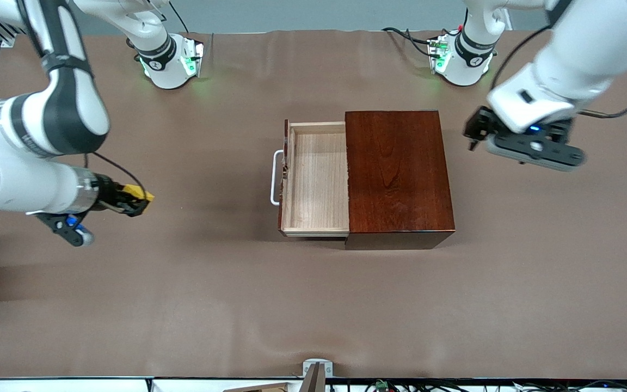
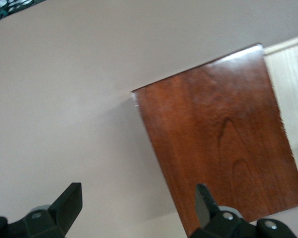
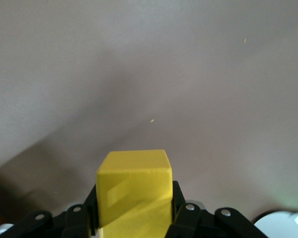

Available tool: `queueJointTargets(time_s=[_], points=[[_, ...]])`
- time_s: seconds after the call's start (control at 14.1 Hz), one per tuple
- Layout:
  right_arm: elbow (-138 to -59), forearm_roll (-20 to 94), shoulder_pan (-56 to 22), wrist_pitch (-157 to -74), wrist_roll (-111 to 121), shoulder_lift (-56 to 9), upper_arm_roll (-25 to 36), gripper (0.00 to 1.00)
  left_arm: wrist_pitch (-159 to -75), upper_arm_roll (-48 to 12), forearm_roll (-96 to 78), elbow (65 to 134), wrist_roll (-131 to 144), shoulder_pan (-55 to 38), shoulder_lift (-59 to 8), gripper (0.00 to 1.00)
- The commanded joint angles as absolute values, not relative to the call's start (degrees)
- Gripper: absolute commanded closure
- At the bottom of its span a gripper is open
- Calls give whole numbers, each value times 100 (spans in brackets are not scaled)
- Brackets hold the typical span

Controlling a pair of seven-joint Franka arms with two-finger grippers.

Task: Open drawer, take yellow block, close drawer
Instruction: 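Carry the block away with the right gripper while the left gripper reaches the handle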

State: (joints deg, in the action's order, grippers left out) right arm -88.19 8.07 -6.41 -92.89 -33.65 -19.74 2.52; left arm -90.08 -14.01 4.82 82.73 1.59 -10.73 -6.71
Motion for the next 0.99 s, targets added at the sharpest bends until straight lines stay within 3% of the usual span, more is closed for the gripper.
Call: queueJointTargets(time_s=[0.0,0.35,0.57,0.92], points=[[-8938,853,-221,-9482,-2289,-1942,158,100,-9044,-1459,660,8183,438,-1659,-765,0],[-8930,659,0,-10106,-705,-2267,254,100,-9464,-1573,703,8183,1019,-3002,-1045,0],[-8947,650,9,-10642,33,-2618,448,100,-10263,-1582,686,8156,941,-3505,-1510,0],[-9464,255,-9,-11625,246,-2786,554,100,-10730,-1582,668,7139,-883,-4288,-2810,0]])
